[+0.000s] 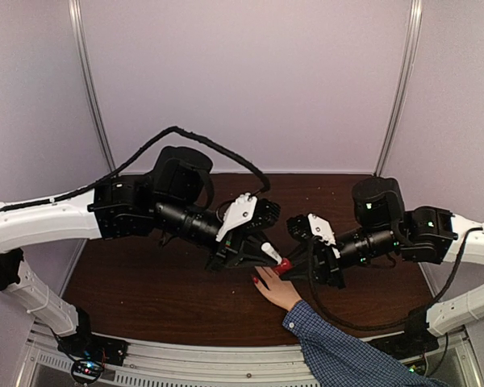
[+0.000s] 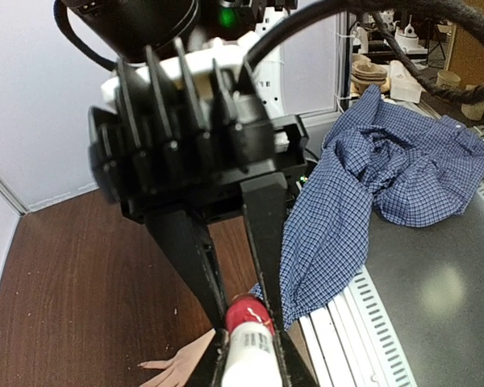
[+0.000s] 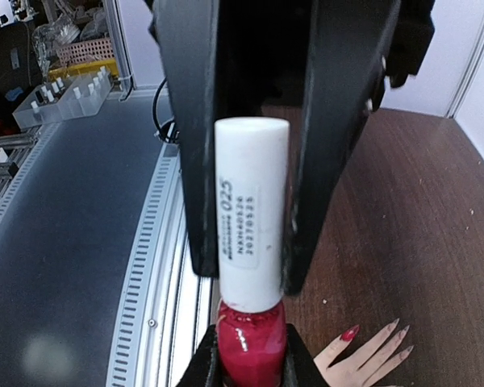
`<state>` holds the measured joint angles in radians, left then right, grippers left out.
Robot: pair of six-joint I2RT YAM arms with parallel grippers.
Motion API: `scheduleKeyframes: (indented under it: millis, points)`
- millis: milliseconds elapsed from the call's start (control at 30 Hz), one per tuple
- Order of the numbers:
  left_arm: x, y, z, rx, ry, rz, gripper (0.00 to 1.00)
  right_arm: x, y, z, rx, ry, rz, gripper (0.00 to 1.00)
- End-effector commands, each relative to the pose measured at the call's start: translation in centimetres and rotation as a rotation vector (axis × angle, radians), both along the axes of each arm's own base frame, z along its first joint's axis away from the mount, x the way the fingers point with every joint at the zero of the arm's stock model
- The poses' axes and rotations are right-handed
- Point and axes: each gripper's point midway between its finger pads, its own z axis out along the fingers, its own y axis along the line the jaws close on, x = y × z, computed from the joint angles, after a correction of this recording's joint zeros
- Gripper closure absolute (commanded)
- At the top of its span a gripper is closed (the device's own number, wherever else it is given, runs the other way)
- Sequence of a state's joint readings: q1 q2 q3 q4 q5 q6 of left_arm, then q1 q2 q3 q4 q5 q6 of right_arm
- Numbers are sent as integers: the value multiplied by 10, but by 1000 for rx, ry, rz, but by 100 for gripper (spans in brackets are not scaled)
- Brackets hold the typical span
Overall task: Paint the nails
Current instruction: Close the nail polish bottle cap on the nail polish bottle, then screw the nail polish bottle cap onto the nail polish bottle.
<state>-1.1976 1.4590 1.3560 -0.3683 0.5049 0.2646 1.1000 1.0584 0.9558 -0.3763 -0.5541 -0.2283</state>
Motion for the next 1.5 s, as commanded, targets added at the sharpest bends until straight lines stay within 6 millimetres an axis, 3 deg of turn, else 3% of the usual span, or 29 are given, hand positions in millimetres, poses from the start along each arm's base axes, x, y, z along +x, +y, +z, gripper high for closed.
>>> scheduleKeyframes:
  millis: [0,333,667,1033,1467]
  points:
    - [-2,-4,-16,59,-8,12,75,-1,15,69,252,-105,34,100]
    - [17,9,18,-30,-18,136,56,9,11,66,254,-114,-35,100]
    - [74,39,53,-286,154,519,55,81,-17,78,309,-167,-508,100]
    - [113,30,77,-382,223,718,59,113,-18,63,242,-127,-692,100]
    - [116,6,80,-408,273,682,60,112,-11,50,198,-104,-676,100]
